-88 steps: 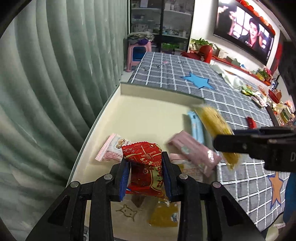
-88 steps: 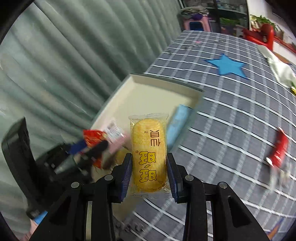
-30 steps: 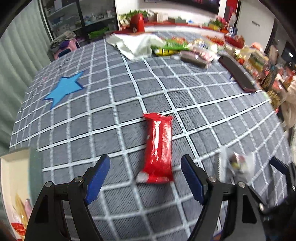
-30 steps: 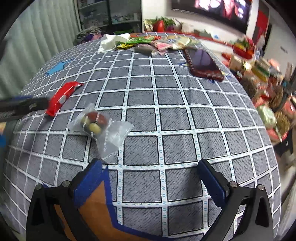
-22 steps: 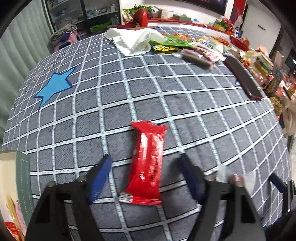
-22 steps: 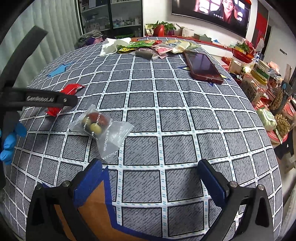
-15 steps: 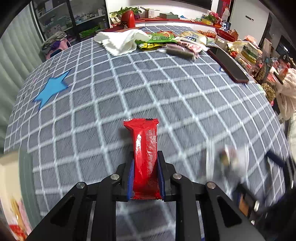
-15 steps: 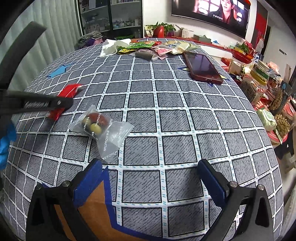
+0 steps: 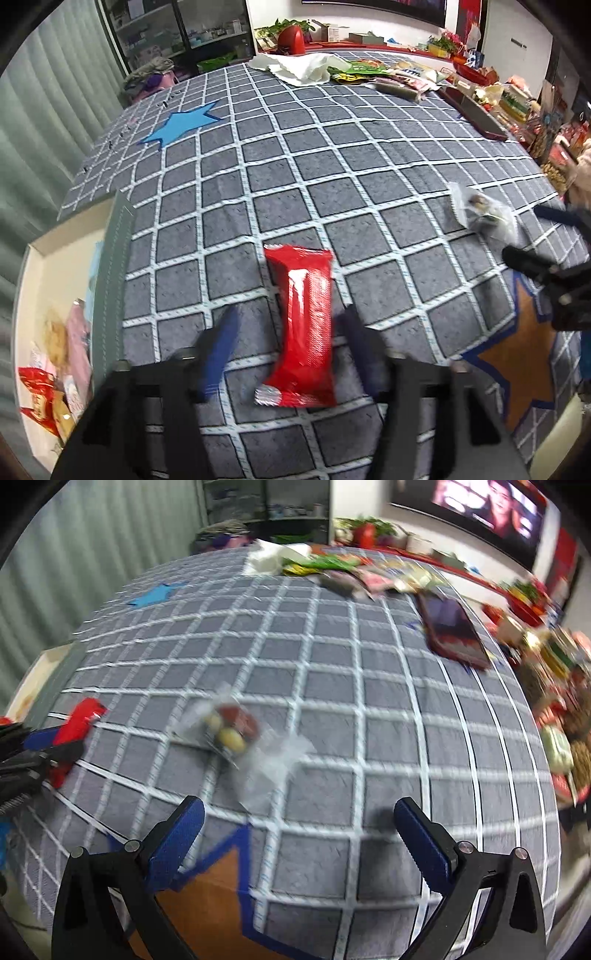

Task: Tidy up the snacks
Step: 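Grasp the red bar with the left gripper while the right gripper grasps the clear chocolate bag, then carry both snacks over the tray and open both grippers to drop them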

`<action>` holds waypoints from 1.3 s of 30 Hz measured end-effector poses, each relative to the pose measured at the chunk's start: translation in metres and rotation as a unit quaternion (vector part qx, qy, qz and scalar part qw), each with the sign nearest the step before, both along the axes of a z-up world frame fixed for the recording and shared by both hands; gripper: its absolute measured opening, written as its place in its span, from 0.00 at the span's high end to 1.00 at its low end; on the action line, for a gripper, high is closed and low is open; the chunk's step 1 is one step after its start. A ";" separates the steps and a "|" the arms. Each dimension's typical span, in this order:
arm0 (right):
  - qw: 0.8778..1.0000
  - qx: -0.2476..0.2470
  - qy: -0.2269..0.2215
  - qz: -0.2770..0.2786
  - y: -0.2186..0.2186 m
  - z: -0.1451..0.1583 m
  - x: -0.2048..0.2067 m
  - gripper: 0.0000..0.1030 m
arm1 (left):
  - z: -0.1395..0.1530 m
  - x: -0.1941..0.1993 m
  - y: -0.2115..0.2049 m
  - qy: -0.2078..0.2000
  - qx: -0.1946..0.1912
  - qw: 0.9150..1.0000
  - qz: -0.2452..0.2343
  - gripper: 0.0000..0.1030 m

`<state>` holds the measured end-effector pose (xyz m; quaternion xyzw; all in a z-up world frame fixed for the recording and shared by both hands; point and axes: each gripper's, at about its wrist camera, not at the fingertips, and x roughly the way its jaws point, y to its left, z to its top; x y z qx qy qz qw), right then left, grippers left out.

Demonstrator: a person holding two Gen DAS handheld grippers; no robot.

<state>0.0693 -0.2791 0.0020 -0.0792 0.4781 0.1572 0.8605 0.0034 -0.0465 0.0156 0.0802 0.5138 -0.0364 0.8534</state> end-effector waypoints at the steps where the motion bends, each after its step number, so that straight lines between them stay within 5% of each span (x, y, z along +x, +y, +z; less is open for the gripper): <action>1: 1.000 -0.002 -0.005 0.019 0.006 0.006 0.004 0.00 | -0.001 0.001 0.001 0.000 -0.001 1.000 0.000 0.31; 7: 0.996 -0.020 0.038 0.076 0.039 0.000 0.040 0.00 | -0.004 0.010 0.006 0.005 -0.029 1.000 0.007 0.24; 10: 0.995 -0.043 0.055 0.075 0.047 -0.009 0.046 0.19 | -0.005 0.011 0.007 0.003 -0.040 0.999 0.010 0.24; 11: 0.995 -0.041 0.060 0.074 0.049 -0.009 0.046 0.22 | -0.005 0.010 0.005 0.000 -0.041 0.999 0.007 0.27; 13: 0.995 -0.043 0.063 0.066 0.050 -0.006 0.044 0.58 | -0.003 0.005 0.002 -0.006 -0.043 0.999 -0.002 0.42; 15: 0.995 -0.045 0.074 0.057 0.050 -0.005 0.042 0.71 | 0.000 -0.002 -0.002 -0.006 -0.041 0.999 -0.011 0.72; 25: 0.992 0.015 0.123 0.030 0.041 0.008 -0.002 0.71 | 0.006 -0.040 0.005 -0.001 -0.068 0.998 -0.007 0.76; 39: 0.993 0.022 0.098 0.064 0.075 0.042 -0.024 0.71 | 0.037 -0.061 0.028 -0.043 -0.082 0.996 0.005 0.76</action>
